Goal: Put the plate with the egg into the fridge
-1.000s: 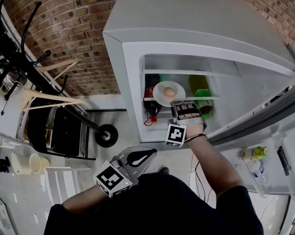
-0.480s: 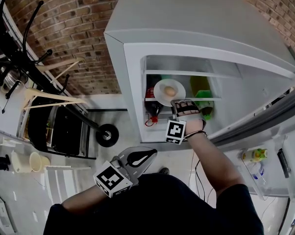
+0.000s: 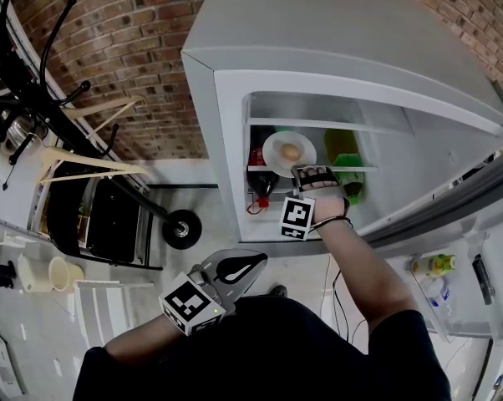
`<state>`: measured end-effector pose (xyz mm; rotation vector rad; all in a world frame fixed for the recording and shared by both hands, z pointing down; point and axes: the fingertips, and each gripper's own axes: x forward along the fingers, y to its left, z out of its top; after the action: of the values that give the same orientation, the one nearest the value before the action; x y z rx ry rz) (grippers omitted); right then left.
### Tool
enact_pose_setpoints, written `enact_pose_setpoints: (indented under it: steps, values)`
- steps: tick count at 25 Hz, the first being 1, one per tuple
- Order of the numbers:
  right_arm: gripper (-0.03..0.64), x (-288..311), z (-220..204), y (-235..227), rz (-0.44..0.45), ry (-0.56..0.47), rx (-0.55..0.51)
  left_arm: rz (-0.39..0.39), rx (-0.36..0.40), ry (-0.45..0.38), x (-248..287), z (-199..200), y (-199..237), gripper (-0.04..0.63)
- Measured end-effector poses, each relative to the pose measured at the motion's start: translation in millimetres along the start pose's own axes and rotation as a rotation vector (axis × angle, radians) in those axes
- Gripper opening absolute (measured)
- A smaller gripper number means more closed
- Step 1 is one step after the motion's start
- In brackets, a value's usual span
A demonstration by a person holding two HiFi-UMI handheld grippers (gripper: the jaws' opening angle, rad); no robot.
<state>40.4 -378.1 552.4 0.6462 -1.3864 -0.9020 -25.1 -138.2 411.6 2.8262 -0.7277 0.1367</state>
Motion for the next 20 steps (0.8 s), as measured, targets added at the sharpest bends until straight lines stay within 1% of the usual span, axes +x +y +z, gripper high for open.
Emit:
enact_pose_setpoints:
  steps: [3, 7, 12, 17, 20]
  values:
    - [0.052, 3, 0, 1, 0.003, 0.005, -0.006, 0.004, -0.007, 0.0, 0, -1, 0, 0.0]
    - [0.081, 8, -1, 2, 0.006, 0.011, -0.004, 0.003, -0.012, 0.013, -1, -3, -1, 0.0]
    - [0.093, 11, -2, 3, 0.015, 0.021, -0.008, 0.006, -0.022, 0.023, -2, -6, -1, 0.0]
    - [0.106, 5, -4, 0, -0.013, 0.009, 0.04, 0.029, -0.022, 0.023, -2, -6, 2, 0.0]
    - [0.114, -6, -1, -2, -0.028, -0.007, 0.066, 0.025, -0.027, 0.027, -3, -5, 3, 0.0]
